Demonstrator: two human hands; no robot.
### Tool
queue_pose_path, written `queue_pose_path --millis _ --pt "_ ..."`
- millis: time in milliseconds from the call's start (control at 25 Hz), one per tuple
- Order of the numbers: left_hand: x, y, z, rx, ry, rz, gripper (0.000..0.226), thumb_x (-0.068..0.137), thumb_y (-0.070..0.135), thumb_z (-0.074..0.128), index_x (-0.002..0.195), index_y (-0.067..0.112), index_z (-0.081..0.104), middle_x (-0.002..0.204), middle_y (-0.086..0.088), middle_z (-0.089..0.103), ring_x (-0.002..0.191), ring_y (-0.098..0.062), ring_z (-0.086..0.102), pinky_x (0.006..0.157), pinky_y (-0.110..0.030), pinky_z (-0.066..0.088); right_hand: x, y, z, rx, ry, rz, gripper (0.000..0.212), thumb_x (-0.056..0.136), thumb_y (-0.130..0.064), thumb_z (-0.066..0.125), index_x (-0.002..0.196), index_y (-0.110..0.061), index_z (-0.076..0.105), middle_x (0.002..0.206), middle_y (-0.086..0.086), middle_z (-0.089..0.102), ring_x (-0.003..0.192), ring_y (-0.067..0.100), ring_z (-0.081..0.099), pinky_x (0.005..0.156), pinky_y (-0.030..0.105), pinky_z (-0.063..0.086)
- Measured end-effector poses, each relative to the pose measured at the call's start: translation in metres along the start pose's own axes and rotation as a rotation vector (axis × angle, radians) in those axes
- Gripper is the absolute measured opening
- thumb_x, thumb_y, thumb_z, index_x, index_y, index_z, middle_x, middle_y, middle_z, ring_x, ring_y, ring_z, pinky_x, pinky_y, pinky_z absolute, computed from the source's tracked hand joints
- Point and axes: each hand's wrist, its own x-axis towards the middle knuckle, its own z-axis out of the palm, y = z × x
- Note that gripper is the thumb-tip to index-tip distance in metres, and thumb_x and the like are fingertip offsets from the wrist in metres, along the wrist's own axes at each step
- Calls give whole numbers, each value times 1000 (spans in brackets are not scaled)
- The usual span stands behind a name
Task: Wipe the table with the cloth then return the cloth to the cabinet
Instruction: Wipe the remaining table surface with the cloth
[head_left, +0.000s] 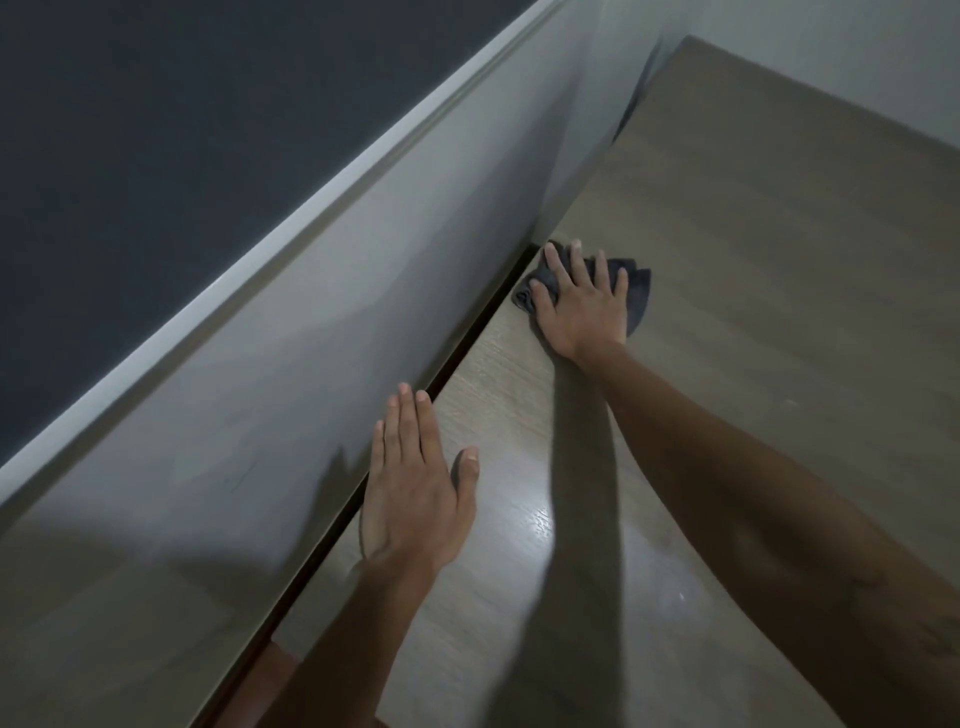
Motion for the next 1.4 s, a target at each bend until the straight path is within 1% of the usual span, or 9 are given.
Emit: queue_pose_path --millis 160,280,400,560,720,840,1040,1280,1400 --pt "2 2 -1 8 -11 -19 78 97 54 4 155 3 -5 165 -17 -3 154 -25 -1 125 -38 4 -31 -22 3 5 -23 -163 64 104 -59 16 163 -36 12 172 -1 11 158 31 6 127 55 0" --pt "1 3 -6 -70 -45 -36 80 94 55 3 156 4 -5 165 -14 -7 154 -22 -5 123 -33 -4 -99 -41 7 34 -52 -286 69 99 -59 12 163 -35 15 171 -1 14 158 29 9 127 53 1" --pt "-14 -3 -17 -167 -29 -91 79 97 54 11 156 4 -3 166 -13 -6 153 -21 -5 124 -33 -2 -185 -29 11 47 -63 -400 63 103 -56 22 163 -35 19 171 -2 16 158 26 9 127 51 -1" --pt "-36 -18 -24 -51 -97 -145 78 100 54 14 154 4 -10 165 -15 -9 153 -23 -6 125 -37 -2 -246 8 15 39 -31 -382 61 104 -57 26 161 -37 24 170 -5 21 158 24 14 127 53 7" --pt "-30 -17 -21 -19 -100 -146 81 98 56 10 156 2 -5 165 -17 -5 154 -25 -3 125 -38 0 -211 2 10 23 -28 -360 62 103 -60 24 161 -39 22 170 -3 21 158 25 13 127 53 5" --pt "-27 -19 -16 -10 -95 -144 80 97 55 8 156 2 -3 165 -16 -5 154 -24 -3 125 -38 0 -137 -20 7 15 -34 -305 64 102 -62 19 162 -40 17 171 -2 17 158 27 11 127 53 1" --pt "-27 -21 -13 -15 -97 -149 80 97 55 7 156 3 -6 165 -14 -8 153 -22 -6 125 -36 -1 -53 -55 8 -12 -41 -291 58 104 -61 24 159 -42 28 171 -5 14 159 27 7 127 52 -2" --pt "-29 -24 -7 -32 -63 -213 78 101 54 14 157 1 -2 166 -15 -5 153 -23 -4 124 -36 -2 -129 14 8 6 -38 -572 59 104 -58 22 161 -39 24 170 -3 21 158 26 14 128 51 4" --pt "-49 -17 -8 16 2 -307 84 96 57 5 156 -1 2 165 -19 -1 153 -26 -2 125 -42 -2 -202 80 9 -18 -32 -635 59 105 -53 29 161 -35 28 169 -2 24 156 27 21 126 56 13"
